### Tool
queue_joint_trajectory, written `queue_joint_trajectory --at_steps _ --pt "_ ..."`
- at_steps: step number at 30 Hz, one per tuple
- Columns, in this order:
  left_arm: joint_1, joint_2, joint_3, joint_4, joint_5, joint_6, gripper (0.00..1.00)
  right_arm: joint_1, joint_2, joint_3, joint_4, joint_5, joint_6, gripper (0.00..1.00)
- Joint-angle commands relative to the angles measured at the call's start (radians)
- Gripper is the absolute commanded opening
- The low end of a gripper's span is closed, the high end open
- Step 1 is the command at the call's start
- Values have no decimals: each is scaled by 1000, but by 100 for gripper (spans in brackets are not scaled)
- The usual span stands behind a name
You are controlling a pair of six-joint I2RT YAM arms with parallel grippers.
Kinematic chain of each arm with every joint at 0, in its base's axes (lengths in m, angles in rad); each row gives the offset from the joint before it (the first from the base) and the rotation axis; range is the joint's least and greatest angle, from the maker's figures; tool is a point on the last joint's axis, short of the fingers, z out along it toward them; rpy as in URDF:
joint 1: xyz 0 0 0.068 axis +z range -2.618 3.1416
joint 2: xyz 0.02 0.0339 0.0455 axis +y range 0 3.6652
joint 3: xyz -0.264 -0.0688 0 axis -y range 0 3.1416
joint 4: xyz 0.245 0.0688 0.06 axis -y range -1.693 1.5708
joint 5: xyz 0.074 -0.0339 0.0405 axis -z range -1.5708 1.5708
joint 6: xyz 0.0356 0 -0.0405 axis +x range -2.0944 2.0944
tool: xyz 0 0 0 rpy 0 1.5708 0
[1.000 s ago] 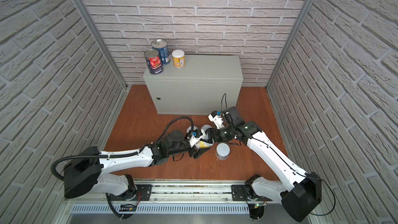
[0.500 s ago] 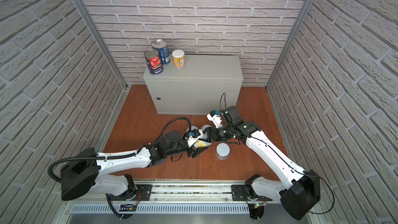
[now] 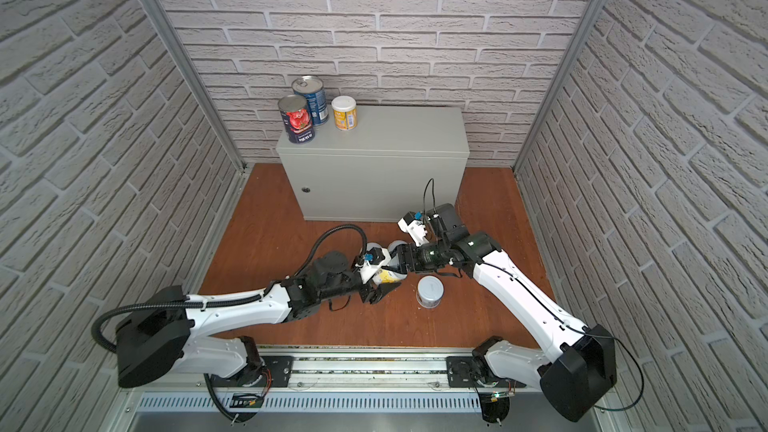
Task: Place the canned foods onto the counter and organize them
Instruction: 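Close the left gripper on the yellow can beside the right gripper, then open the right gripper and draw it back while the left gripper lifts the yellow can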
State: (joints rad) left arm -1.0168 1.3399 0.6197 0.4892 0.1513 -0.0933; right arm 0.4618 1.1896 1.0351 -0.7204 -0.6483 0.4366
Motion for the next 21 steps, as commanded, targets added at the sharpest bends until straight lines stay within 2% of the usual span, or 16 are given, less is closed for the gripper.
queue_joint_trajectory --at_steps 1,5,9,21 --pt "25 -15 2 120 -24 -63 59 11 -4 17 5 -42 -45 80" --pt "33 -9 -5 135 -31 -85 56 9 -4 16 14 -38 -39 88" --pt "43 -7 -8 153 -30 -111 55 9 -6 16 12 -27 -39 91" --pt "55 -10 0 136 -53 -132 55 5 -68 -10 13 30 -31 92"
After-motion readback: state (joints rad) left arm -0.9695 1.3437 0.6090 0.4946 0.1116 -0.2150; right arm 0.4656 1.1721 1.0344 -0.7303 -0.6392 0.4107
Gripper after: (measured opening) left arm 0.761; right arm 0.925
